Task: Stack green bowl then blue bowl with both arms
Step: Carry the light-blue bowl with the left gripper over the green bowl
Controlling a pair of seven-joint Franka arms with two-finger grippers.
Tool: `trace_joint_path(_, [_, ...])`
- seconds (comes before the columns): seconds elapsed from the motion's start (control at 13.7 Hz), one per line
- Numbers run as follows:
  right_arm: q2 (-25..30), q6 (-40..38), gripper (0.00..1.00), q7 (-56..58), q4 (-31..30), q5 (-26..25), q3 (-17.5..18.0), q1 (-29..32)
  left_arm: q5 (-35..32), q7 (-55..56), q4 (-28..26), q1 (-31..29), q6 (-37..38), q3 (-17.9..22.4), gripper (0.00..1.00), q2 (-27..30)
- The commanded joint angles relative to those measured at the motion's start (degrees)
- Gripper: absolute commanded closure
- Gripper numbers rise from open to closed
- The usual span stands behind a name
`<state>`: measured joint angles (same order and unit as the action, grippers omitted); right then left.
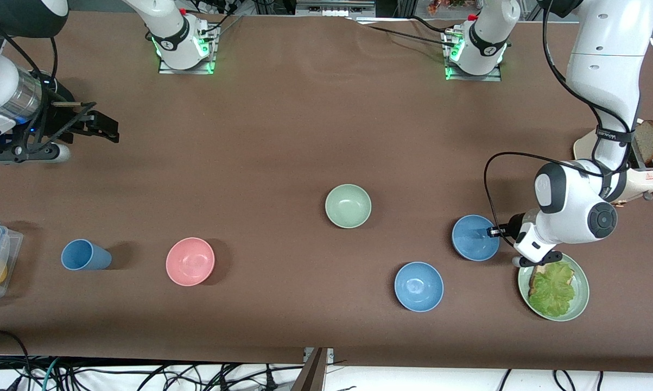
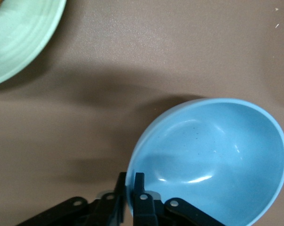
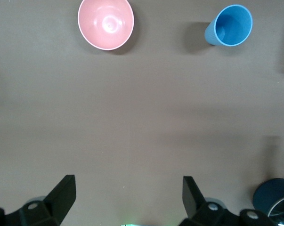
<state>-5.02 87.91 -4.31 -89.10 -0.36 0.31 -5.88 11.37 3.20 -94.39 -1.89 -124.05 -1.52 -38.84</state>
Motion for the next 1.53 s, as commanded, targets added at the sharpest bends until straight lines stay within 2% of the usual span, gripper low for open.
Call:
trace_joint_path(0.0, [-0.08, -0.63, 0.00, 1.06, 3.31, -0.70, 0.30, 0.69, 1.46, -1.62, 0.52, -0.31, 0.39, -0.15, 1.00, 1.31])
trace_joint_path(0.22, [-0.17, -0.63, 0.00, 0.44, 3.32, -0.79, 0.30, 0.43, 1.46, -1.27, 1.39, 0.30, 3.71, -0.50, 1.00, 4.56])
trace_joint_path(0.36, [-0.17, -1.15, 0.00, 0.18, 3.32, -0.26, 0.65, 0.34, 1.54, -0.57, 5.68, 1.79, 10.11, -0.85, 1.00, 5.44])
trace_joint_path(0.51, [-0.08, -1.51, 0.00, -0.26, 3.32, -0.17, 0.66, 0.17, 1.63, 2.75, 10.95, 6.35, 16.01, -0.76, 1.00, 5.36])
trace_joint_path(0.8, [-0.17, -1.51, 0.00, 0.18, 3.23, -0.17, 0.48, 0.34, 1.55, 16.72, 14.30, 18.56, 16.48, -0.59, 1.00, 3.78])
trace_joint_path(0.95, [-0.17, -1.51, 0.00, 0.27, 3.32, -0.08, 0.57, 0.34, 1.89, 22.00, 15.46, 22.88, 16.48, -0.76, 1.00, 2.64])
trace_joint_path(1.24, [-0.17, -1.51, 0.00, 0.27, 3.23, -0.08, 0.48, 0.34, 2.25, 22.81, 15.37, 30.09, 14.38, -0.76, 1.00, -0.96])
trace_joint_path(1.46, [-0.17, -1.51, 0.00, 0.36, 3.23, 0.01, 0.39, 0.34, 2.16, 22.81, 15.20, 31.07, 10.25, -0.67, 1.00, -2.98])
